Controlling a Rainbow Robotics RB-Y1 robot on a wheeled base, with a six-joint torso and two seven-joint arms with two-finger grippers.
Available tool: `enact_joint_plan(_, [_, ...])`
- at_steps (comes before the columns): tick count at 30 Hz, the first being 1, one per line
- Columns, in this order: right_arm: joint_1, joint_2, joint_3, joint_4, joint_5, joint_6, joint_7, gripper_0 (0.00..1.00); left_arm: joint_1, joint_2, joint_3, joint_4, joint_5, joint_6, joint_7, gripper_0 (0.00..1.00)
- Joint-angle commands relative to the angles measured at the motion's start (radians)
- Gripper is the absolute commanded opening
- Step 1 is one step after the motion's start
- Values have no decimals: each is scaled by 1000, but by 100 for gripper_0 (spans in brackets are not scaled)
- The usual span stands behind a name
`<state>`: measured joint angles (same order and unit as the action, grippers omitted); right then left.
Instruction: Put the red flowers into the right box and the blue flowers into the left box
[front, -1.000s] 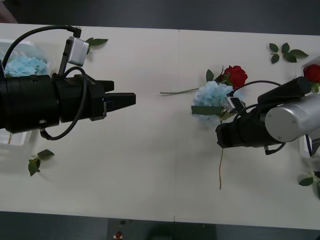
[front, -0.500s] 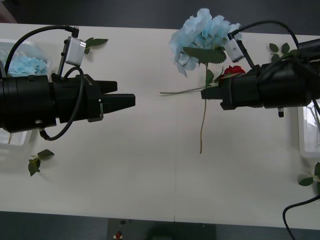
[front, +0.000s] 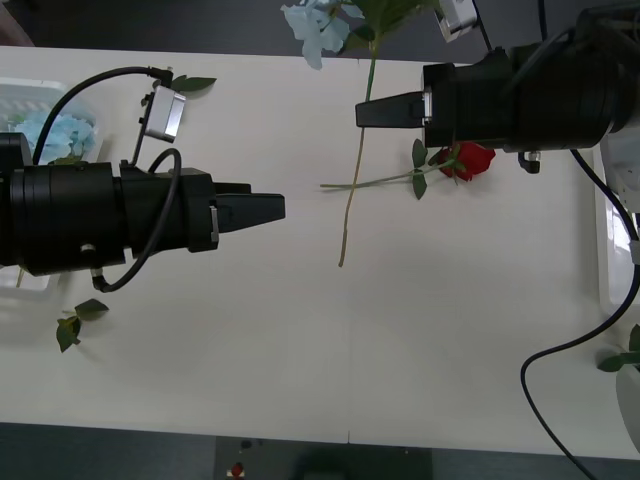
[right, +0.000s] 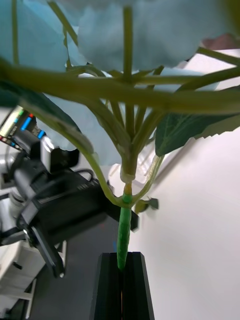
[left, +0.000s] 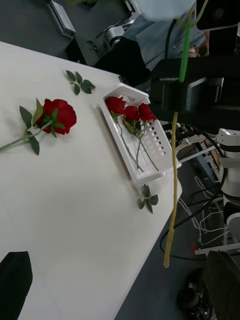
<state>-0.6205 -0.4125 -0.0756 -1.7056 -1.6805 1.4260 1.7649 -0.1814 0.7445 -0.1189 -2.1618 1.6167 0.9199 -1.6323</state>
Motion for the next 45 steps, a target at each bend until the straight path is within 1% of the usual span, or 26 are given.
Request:
enact_joint_plan(1, [-65,14,-10,23,-81,-19,7,0,-67,-25,-44,-38,-72,-19,120,100])
enact_joint_plan(6, [-94,28,-10,26,-114,-41,-1,0,-156,-62,-91,-38,-192,-19,241,100])
enact_joint_plan(12, [-107,34,-10,26,-125,-49,-13,0,-251,-70,-128,-43,-228,-19,359,100])
enact_joint_plan(19, [-107,34,-10,26,-125,-49,-13,0,-285,-65,-139,-89,-228,-19,462,100])
enact_joint_plan(23, [-107,34,-10,26,-125,-49,-13,0,-276,-28,-130,-99,-290,-19,447,100])
enact_joint_plan(26, [-107,34,-10,26,-125,-49,-13,0,-251,13,-119,-101,-339,-18,387,100])
enact_joint_plan(30, [-107,34,-10,26,-125,-49,-13,0,-201,65,-104,-95,-334,-18,281,100])
enact_joint_plan(34, [-107,34,-10,26,-125,-49,-13,0,-181,102,-99,-89,-299,-4,190,100])
enact_joint_plan(36, [-107,34,-10,26,-125,-49,-13,0,-178,111,-76,-89,-282,43,149,100])
enact_joint_plan(38, [-107,34,-10,26,-125,-49,-13,0,-178,111,-16,-89,-219,140,118,100])
enact_joint_plan(41, [-107,34,-10,26,-125,-49,-13,0,-178,98,74,-87,-107,243,124,100])
enact_joint_plan(45, [-107,34,-10,26,-125,-49,-13,0,-178,90,140,-59,49,315,140,100])
